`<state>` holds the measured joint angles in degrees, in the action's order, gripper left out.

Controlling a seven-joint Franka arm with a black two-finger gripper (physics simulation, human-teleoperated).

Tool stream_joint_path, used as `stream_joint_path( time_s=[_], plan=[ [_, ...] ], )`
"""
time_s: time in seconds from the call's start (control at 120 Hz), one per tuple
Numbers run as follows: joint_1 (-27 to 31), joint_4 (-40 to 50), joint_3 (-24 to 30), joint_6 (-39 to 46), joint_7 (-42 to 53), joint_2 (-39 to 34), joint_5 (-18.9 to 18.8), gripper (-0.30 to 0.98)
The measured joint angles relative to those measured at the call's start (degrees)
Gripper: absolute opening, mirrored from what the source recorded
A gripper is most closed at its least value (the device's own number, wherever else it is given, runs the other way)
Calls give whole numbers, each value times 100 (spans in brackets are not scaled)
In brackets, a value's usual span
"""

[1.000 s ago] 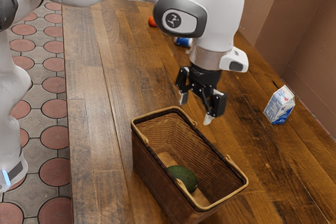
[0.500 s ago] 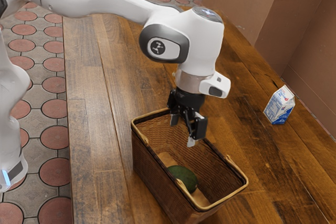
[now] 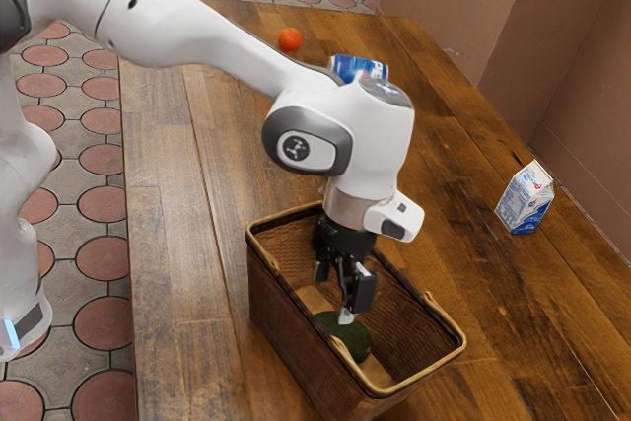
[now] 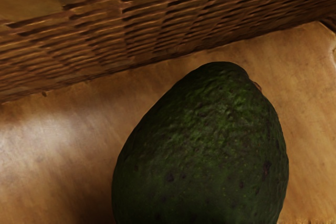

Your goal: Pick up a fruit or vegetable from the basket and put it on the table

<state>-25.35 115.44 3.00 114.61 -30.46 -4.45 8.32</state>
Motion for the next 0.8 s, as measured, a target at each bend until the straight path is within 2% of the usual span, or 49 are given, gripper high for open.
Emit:
stream_joint_path(
  time_s=[0.8],
  plan=[
    [-30,414,151,963,315,332,7,67]
  ],
)
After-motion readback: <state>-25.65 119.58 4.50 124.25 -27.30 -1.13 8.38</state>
